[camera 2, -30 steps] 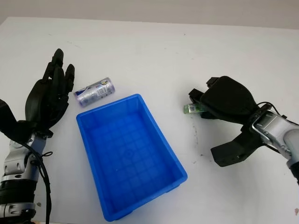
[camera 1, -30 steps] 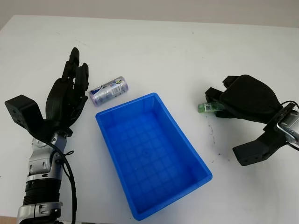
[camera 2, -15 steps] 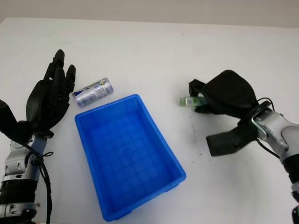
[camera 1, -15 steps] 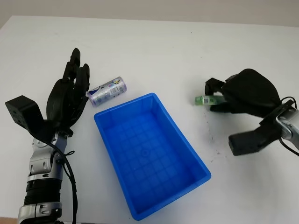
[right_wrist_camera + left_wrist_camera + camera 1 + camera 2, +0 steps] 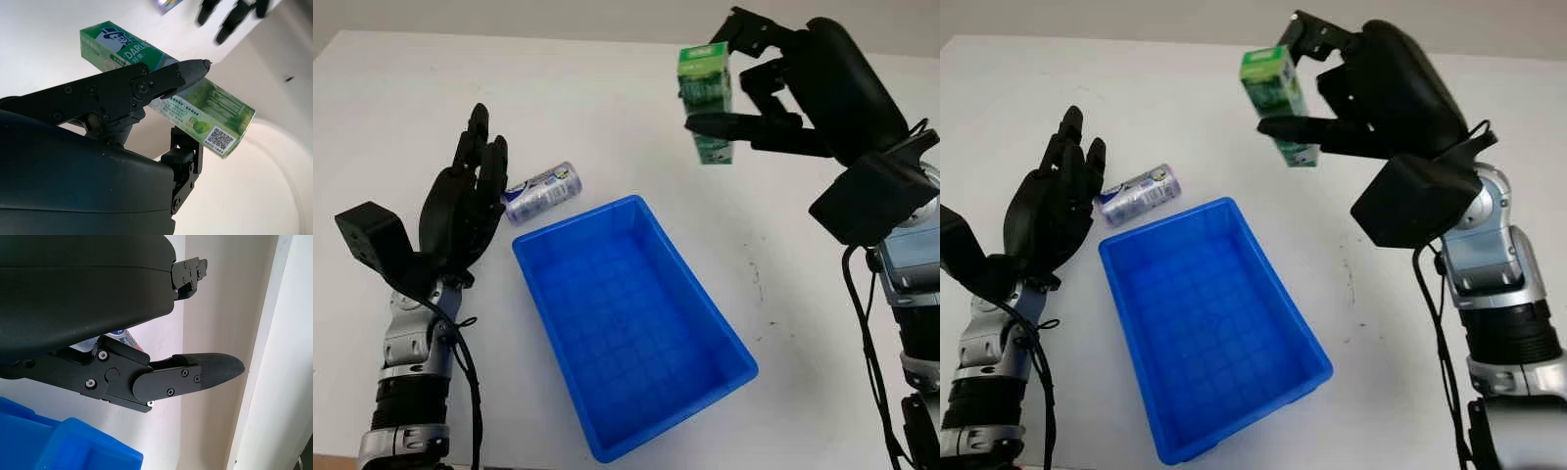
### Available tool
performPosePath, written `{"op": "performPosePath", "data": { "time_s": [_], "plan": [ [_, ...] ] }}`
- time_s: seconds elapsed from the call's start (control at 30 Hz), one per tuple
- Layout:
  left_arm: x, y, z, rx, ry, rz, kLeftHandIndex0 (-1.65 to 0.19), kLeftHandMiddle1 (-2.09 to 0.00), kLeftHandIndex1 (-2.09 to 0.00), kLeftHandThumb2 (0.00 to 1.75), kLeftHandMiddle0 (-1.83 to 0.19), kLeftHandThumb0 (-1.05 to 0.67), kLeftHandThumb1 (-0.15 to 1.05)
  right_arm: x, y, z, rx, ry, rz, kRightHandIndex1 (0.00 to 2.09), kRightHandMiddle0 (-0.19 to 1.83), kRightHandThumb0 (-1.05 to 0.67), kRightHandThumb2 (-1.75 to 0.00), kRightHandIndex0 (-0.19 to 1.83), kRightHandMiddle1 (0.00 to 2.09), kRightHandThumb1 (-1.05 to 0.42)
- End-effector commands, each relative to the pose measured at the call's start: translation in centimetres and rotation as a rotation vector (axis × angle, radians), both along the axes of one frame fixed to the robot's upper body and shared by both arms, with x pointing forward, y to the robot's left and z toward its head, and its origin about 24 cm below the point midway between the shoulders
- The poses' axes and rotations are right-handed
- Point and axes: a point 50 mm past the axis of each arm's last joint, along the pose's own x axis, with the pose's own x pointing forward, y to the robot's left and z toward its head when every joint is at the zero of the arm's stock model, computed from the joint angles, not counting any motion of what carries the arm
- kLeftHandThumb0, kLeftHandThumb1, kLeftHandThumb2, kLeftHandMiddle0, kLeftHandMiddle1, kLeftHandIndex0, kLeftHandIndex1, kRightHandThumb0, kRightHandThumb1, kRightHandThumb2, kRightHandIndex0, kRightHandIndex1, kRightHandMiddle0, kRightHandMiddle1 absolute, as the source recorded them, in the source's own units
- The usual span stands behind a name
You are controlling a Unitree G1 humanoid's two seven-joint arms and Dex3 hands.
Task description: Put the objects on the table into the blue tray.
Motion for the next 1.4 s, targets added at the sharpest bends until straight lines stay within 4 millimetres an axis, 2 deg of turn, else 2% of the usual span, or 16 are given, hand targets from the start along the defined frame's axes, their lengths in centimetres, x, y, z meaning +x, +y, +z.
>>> {"op": "performPosePath", "data": {
  "time_s": [0.0, 0.17, 0.37, 0.4, 0.47, 0.5, 0.53, 0.63, 0.73, 0.9, 0.97, 1.03, 1.1, 1.2, 1.3, 1.37],
  "plan": [
    [0.0, -0.2, 0.3, -0.003, -0.017, -0.007, 0.19, 0.0, 0.0, 0.55, 0.19, -0.76, 1.05, -0.9, 0.8, -0.1, 0.008, 0.009, 0.061, 2.09, 1.08, -0.38, -0.19, 1.37, 2.09, -1.05],
    [0.1, -0.5, 0.4, -0.009, -0.02, -0.011, 0.19, 0.0, 0.0, 0.56, 0.19, -0.75, 1.05, -2.7, 2.2, 0.1, -0.059, 0.039, 0.139, 2.09, 1.1, -0.43, -0.19, 1.37, 2.09, -1.05],
    [0.2, -0.9, 0.3, -0.014, -0.018, -0.011, 0.19, 0.0, 0.0, 0.56, 0.19, -0.75, 1.05, -3.7, 2.9, 0.2, -0.148, 0.092, 0.227, 2.09, 0.85, -0.46, -0.12, 1.19, 2.09, -1.04],
    [0.2, -1.0, 0.3, -0.015, -0.018, -0.011, 0.19, 0.0, 0.0, 0.56, 0.19, -0.76, 1.05, -3.9, 2.9, 0.2, -0.177, 0.087, 0.225, 2.09, 0.73, -0.47, -0.09, 1.07, 2.09, -1.04],
    [0.2, -1.1, 0.2, -0.018, -0.02, -0.009, 0.19, 0.0, 0.0, 0.56, 0.19, -0.76, 1.05, -3.9, 2.9, 0.0, -0.267, 0.087, 0.212, 2.06, 0.36, -0.49, -0.06, 0.58, 2.03, -1.02],
    [0.2, -1.1, 0.2, -0.021, -0.019, -0.007, 0.19, 0.0, 0.0, 0.56, 0.19, -0.76, 1.05, -3.9, 2.8, 0.0, -0.315, 0.101, 0.213, 1.83, 0.11, -0.52, -0.07, 0.18, 1.81, -1.03],
    [0.2, -1.2, 0.2, -0.023, -0.018, -0.007, 0.19, 0.0, 0.0, 0.56, 0.19, -0.76, 1.05, -3.8, 2.7, -0.1, -0.36, 0.125, 0.215, 1.49, 0.0, -0.53, -0.06, 0.0, 1.51, -1.03],
    [0.2, -1.4, 0.1, -0.029, -0.015, -0.007, 0.19, 0.0, 0.0, 0.56, 0.19, -0.76, 1.05, -3.7, 2.4, -0.3, -0.424, 0.197, 0.241, 0.41, -0.14, -0.53, -0.05, -0.16, 0.59, -0.99],
    [0.2, -1.6, 0.0, -0.036, -0.014, -0.005, 0.19, 0.0, 0.0, 0.56, 0.19, -0.76, 1.05, -3.5, 2.2, -0.3, -0.459, 0.218, 0.255, 0.05, -0.19, -0.55, -0.05, -0.19, 0.14, -0.96],
    [0.2, -1.7, -0.2, -0.042, -0.016, -0.013, 0.19, 0.0, 0.0, 0.54, 0.19, -0.76, 1.05, -3.3, 1.9, -0.1, -0.464, 0.186, 0.231, 0.0, -0.19, -0.36, -0.03, -0.19, 0.0, -0.88],
    [0.2, -1.7, -0.2, -0.037, -0.017, -0.013, 0.19, 0.0, 0.0, 0.55, 0.19, -0.76, 1.05, -3.1, 1.5, 0.0, -0.397, 0.144, 0.191, 0.0, -0.19, -0.2, -0.06, -0.19, 0.0, -0.92],
    [0.2, -1.7, -0.2, -0.04, -0.019, -0.013, 0.19, 0.0, 0.0, 0.56, 0.19, -0.76, 1.05, -2.6, 1.0, 0.0, -0.233, 0.132, 0.185, 0.0, -0.19, -0.14, -0.08, -0.19, 0.0, -0.97],
    [0.2, -1.6, -0.2, -0.044, -0.018, -0.011, 0.19, 0.0, 0.0, 0.56, 0.19, -0.76, 1.05, -1.7, 0.0, -0.1, -0.068, 0.123, 0.13, 0.0, -0.19, -0.31, -0.09, -0.19, 0.0, -1.01],
    [0.2, -1.6, -0.3, -0.045, -0.018, -0.006, 0.19, 0.0, 0.0, 0.56, 0.19, -0.75, 1.05, -0.7, -1.3, -0.2, 0.068, 0.129, 0.043, 0.0, -0.19, -0.61, -0.25, -0.19, 0.0, -1.04],
    [0.2, -1.5, -0.3, -0.046, -0.018, -0.007, 0.19, 0.0, 0.0, 0.56, 0.19, -0.75, 1.05, 0.4, -2.8, -0.6, 0.11, 0.148, -0.089, 0.0, -0.19, -0.68, -0.47, -0.19, 0.0, -1.05],
    [0.2, -1.3, -0.3, -0.043, -0.015, -0.004, 0.19, 0.0, 0.0, 0.56, 0.19, -0.75, 1.05, 1.1, -3.9, -1.4, 0.171, 0.196, -0.173, 0.01, -0.16, -0.67, -0.54, -0.17, 0.01, -1.05]
  ]
}}
